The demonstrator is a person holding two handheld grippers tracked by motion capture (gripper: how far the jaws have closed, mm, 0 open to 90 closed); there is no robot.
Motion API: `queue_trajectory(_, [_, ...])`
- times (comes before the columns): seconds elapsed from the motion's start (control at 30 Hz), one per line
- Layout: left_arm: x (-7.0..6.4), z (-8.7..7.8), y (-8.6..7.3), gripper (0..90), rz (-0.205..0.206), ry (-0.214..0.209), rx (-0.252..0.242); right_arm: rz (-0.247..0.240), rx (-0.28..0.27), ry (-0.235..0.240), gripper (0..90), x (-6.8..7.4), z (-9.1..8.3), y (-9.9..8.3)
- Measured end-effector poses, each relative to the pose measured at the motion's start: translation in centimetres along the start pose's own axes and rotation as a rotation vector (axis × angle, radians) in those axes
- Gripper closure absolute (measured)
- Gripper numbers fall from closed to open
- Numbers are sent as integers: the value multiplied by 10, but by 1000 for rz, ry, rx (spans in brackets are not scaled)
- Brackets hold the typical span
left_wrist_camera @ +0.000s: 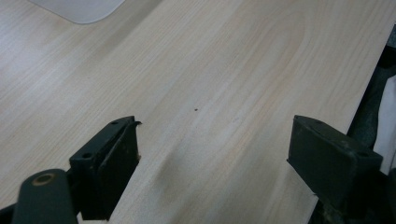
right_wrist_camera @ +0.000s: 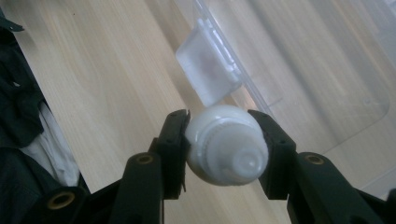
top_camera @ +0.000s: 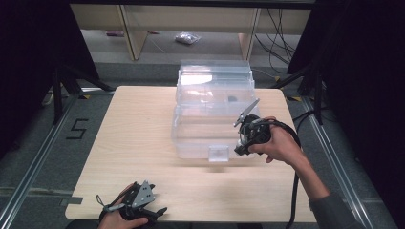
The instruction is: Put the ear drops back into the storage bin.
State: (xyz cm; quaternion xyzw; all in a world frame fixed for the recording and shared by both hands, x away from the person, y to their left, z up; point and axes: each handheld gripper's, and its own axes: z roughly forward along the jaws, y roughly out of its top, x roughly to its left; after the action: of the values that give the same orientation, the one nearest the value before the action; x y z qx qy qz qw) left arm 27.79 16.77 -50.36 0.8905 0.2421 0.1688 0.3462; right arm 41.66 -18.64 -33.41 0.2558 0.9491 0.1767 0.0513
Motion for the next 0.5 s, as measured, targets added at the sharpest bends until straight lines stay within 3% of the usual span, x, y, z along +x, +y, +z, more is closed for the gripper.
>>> queue_trajectory(0.3, [0,0,0,157,1,-1,0,26,1,1,603,-9,-7,2])
queue_trajectory(0.5, [0,0,0,156,1,-3,0,58,14,-16,602,-21,-11,3])
